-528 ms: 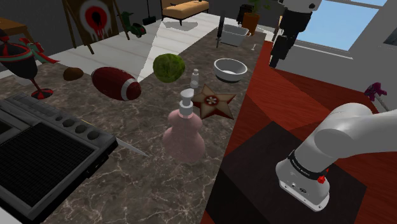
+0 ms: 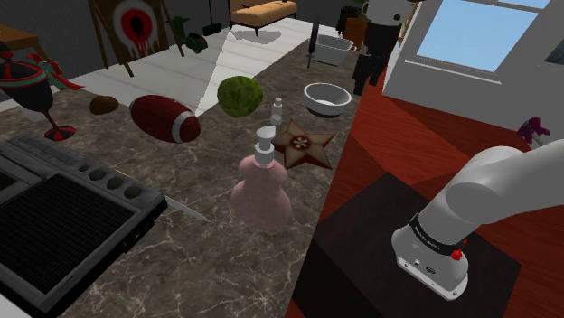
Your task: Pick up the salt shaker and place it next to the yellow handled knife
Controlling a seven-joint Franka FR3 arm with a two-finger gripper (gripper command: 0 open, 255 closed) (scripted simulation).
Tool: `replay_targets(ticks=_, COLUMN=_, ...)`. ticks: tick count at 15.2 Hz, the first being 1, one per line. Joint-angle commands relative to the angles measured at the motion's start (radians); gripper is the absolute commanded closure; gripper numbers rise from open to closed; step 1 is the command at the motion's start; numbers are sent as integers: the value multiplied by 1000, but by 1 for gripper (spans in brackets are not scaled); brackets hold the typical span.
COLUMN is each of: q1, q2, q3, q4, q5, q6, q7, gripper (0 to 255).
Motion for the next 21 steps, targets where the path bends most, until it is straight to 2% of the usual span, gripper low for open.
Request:
replay_targets(ticks=1, q1=-3, q2=91, q3=8, q4=44, q5=1, q6=37, q7=12, gripper=0)
replay_targets(ticks=11, q1=-14, q2=510, q3=32, q4=307, q5=-16, q6=139, q7=65, gripper=0)
replay_targets(ticks=16, q1=-11, q2=723, q3=36, q4=491, q5=-32, q6=142, q7=91, gripper=0)
replay_targets(ticks=21, q1=-1, q2=947, q3=33, q4=720, q5=-48, q6=110, q7=112, gripper=0)
